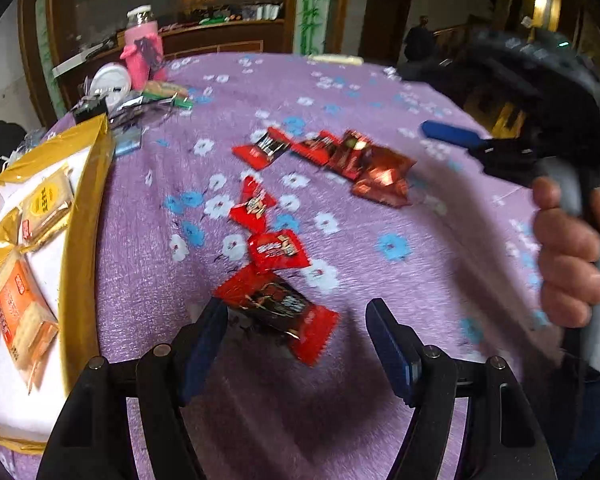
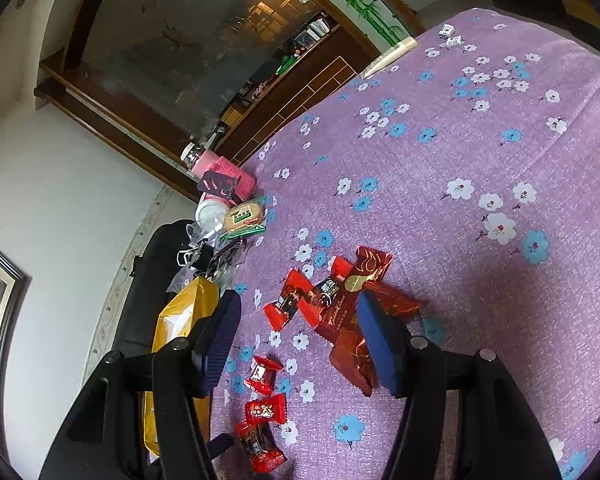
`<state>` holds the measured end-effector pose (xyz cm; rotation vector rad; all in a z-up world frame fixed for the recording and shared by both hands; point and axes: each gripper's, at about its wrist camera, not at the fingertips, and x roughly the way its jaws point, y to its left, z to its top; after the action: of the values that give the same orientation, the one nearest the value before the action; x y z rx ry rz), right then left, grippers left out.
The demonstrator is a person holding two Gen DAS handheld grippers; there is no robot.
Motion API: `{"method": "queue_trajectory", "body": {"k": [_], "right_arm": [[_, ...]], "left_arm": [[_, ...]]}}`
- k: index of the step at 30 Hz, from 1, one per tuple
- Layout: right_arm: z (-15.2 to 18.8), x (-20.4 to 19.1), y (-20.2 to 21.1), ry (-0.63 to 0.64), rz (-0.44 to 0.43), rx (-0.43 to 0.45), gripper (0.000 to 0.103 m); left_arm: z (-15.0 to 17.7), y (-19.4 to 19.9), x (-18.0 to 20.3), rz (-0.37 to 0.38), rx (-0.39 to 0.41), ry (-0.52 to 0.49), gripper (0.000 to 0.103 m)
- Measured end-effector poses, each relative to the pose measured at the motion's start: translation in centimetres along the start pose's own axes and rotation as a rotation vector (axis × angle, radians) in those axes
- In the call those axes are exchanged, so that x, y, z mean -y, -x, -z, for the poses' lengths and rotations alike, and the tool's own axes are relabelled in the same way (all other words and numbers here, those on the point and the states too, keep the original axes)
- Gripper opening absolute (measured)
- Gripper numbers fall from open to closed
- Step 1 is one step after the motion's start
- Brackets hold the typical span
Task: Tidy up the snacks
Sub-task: 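Grasp a red chocolate candy with the left gripper while the right grasps a red-brown pastry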
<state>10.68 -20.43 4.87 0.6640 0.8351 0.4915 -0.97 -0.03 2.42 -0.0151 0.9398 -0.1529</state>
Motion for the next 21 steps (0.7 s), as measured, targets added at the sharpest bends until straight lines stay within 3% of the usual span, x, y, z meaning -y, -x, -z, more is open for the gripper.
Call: {"method": "queue_trajectory", "body": {"k": [5,7,9,12,21], "right_arm": [[0.0,0.6,-0.3,-0.007,0.023,-0.007,0.060],[0.0,0.8,-0.5,-0.009,0.046,-0.011,0.060],[0.0,1.1,-0.8,-0.011,0.081,-0.017,0.060],[0.1,1.5,-1.3,-0.014,0.117,-0.034,0.060],[1.4,0.6,-3.4,0.078,0.228,-0.115,0.060]], "left_arm": [[-0.4,-1.1,-1.5,0.025,-0.036,0.043,0.067],[-0.4,-1.1,-1.6,0.003,-0.034,0.039,0.057],[-0.4,-1.2,-1.5,-0.041,-0.032,0.024,0.038],[-0.5,-1.1,-1.9,-0.046,-0.029,0.025,0.025],[-0.5,-0.2,-3.4,-0.002,-0.001,0.061,0.022]]}}
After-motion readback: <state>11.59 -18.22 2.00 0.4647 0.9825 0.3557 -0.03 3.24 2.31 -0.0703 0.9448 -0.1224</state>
